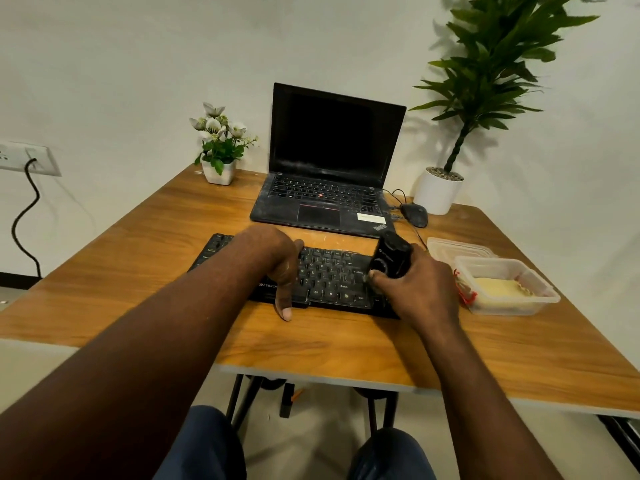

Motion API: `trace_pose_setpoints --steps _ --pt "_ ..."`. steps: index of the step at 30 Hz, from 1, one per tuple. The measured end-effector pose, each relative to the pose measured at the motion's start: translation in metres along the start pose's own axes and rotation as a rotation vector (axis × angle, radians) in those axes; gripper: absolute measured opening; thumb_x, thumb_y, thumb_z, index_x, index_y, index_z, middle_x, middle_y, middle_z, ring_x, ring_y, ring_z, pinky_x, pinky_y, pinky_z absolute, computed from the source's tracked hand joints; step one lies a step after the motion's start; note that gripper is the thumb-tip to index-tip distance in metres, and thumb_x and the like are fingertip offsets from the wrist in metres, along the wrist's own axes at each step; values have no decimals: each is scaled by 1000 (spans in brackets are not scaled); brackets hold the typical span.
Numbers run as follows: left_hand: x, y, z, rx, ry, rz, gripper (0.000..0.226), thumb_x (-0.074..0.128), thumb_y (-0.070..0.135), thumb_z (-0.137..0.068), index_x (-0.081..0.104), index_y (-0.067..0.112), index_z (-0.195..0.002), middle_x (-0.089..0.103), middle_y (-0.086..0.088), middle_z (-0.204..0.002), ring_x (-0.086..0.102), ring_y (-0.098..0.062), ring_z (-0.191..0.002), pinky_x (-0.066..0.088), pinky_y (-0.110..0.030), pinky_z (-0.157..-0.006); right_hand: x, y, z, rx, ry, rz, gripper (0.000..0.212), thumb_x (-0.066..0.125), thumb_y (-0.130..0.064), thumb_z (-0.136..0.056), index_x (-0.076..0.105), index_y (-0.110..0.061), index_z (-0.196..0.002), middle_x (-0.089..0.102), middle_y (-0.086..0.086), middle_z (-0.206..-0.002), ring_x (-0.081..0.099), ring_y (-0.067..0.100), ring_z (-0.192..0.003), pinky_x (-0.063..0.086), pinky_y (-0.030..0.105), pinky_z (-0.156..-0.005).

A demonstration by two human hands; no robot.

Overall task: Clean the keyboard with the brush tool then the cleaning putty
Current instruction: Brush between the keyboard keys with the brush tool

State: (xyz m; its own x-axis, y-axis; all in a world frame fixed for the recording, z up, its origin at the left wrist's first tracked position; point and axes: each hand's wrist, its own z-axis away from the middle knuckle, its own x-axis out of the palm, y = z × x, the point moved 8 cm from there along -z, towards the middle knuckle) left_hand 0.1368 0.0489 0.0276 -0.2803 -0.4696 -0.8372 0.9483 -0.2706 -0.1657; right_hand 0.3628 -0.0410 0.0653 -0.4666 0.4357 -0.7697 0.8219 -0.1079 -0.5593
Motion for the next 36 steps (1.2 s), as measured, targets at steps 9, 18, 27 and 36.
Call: trace_pose_setpoints --steps 9,18,27,36 --pt "-3 10 1 5 10 -63 146 96 55 -53 9 24 -165 28 -7 -167 30 -40 -150 37 -60 -115 -5 6 5 -3 -15 -37 63 86 -43 -78 61 -24 -132 73 -2 -119 69 17 -102 60 34 -79" --pt "-9 39 -7 221 169 75 157 92 66 -54 -17 31 -162 5 -1 -173 16 -36 -156 12 -69 -122 3 5 9 -2 -37 -94 63 86 -40 -79 58 -24 -134 71 -2 -121 67 14 -102 61 39 -86" --pt "-7 33 -12 221 187 121 160 90 73 -46 -11 30 -163 5 2 -173 16 -33 -157 15 -65 -123 5 2 -4 -26 -39 -76 62 87 -39 -78 61 -24 -132 72 -2 -121 68 14 -102 61 37 -83" --pt "-7 26 -11 249 187 146 151 86 80 -45 7 33 -165 15 8 -171 20 -28 -156 19 -64 -122 40 -21 -9 -88 -233 -160 63 87 -38 -78 60 -25 -133 72 -5 -119 69 12 -100 61 32 -83"
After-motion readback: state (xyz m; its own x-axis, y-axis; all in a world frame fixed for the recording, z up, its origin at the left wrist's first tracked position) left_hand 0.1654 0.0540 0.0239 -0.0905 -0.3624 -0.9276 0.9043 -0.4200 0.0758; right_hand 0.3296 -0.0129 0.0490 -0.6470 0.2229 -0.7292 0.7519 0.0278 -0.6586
